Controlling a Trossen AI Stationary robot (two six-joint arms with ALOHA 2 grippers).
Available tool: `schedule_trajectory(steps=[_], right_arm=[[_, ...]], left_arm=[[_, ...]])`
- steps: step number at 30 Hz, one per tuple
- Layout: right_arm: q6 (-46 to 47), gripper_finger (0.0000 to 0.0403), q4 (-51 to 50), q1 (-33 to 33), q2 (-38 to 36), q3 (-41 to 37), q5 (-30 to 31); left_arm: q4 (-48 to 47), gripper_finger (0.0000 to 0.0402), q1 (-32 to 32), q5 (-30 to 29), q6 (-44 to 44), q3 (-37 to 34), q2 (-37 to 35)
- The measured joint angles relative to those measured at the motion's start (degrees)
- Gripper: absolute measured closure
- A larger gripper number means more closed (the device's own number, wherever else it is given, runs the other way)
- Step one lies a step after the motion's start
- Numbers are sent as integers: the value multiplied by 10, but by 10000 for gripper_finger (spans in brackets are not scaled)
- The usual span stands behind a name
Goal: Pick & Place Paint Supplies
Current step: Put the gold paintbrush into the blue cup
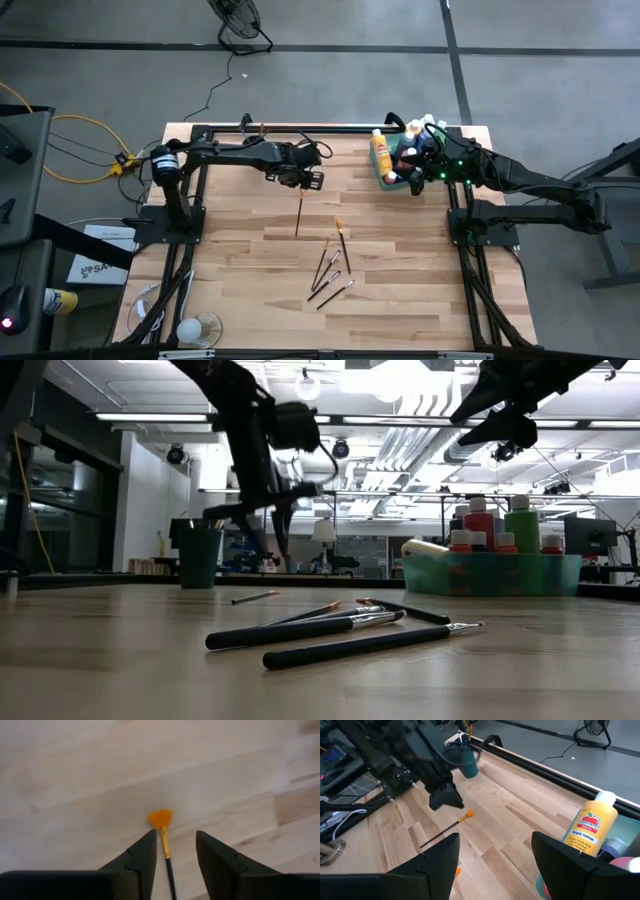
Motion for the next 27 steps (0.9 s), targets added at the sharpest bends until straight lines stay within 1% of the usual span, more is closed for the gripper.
schedule_trajectory(steps=[2, 6, 8, 15, 18, 22, 24, 27], right_arm=[[0, 160, 0, 0, 0, 0, -2], [0, 160, 0, 0, 0, 0, -12], [0, 160, -1, 0, 0, 0, -12], [0, 160, -7, 0, 0, 0, -12], [0, 160, -7, 0, 0, 0, -12], [0, 160, -7, 0, 0, 0, -10], [0, 160, -7, 0, 0, 0, -10], [0, 160, -7, 0, 0, 0, -10]], left_arm=[[-1, 252, 1, 15, 0, 0, 12], [1, 213, 1, 22, -4, 0, 28], [7, 202, 1, 24, -4, 0, 35], [12, 197, 1, 28, -4, 4, 48], [-19, 197, 1, 27, -3, 28, 48], [-66, 197, 2, 10, 16, 68, 56], [-77, 197, 2, 5, 24, 87, 65], [-131, 197, 2, 6, 24, 101, 87]])
